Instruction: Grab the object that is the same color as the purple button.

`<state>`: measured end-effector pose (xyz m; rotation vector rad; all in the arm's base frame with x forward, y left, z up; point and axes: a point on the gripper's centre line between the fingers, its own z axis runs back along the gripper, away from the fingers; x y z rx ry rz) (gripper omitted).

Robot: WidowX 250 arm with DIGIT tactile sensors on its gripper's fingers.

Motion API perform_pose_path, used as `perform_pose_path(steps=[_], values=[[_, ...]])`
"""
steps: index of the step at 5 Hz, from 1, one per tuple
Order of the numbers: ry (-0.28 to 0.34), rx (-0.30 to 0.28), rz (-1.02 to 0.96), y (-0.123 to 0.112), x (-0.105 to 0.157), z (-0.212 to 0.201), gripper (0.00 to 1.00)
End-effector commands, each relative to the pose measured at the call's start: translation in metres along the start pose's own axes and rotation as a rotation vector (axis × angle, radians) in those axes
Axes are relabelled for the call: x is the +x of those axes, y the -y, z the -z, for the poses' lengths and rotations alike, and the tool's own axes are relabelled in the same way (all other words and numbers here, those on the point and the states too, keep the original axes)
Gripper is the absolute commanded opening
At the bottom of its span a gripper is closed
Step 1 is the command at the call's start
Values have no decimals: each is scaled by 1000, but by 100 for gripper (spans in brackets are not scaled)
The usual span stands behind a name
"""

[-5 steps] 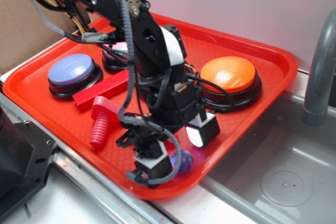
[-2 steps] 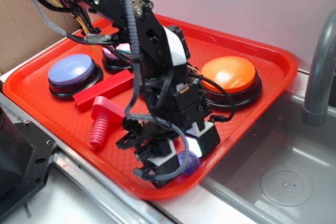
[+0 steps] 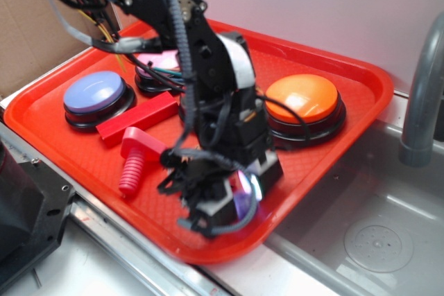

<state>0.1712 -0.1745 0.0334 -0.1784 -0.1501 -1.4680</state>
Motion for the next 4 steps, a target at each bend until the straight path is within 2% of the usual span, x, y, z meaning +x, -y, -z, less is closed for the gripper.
perform_pose_path(steps=[1, 2, 3, 4], values=[[-84, 149, -271, -25, 0, -81, 0], [-89, 154, -427, -38, -14, -110, 0], [-117, 158, -665, -39, -38, -137, 0], [-115, 185, -814, -31, -58, -155, 0]])
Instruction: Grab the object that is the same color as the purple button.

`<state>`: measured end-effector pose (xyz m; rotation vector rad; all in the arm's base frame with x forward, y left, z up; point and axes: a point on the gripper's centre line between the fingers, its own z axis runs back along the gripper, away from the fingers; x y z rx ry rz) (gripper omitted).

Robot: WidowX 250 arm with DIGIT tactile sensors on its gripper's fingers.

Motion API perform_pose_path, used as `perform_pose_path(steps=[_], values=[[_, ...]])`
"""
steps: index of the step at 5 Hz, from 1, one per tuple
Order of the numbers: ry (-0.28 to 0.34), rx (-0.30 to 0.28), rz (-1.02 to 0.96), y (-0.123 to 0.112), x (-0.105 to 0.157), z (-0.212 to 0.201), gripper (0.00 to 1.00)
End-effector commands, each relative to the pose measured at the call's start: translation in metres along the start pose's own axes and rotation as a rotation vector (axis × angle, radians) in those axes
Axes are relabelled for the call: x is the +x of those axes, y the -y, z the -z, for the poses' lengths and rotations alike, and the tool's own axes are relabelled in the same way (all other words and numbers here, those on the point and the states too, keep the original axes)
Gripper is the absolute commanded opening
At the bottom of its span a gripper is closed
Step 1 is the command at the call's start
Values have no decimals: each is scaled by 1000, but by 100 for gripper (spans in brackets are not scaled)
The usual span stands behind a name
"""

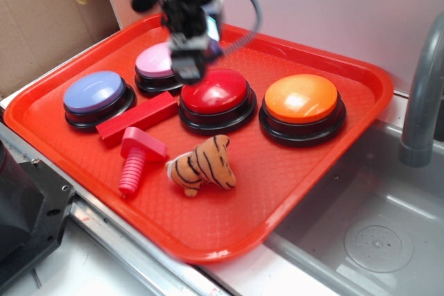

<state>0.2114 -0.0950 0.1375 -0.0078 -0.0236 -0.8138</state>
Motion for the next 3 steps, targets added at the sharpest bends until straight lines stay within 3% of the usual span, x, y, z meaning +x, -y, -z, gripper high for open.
perform_pose_path(steps=[1, 2, 3], values=[[39, 61, -289, -6, -39, -48, 0], [5, 88, -419, -12, -57, -52, 0], [-40, 33, -534, -11, -70, -54, 0]])
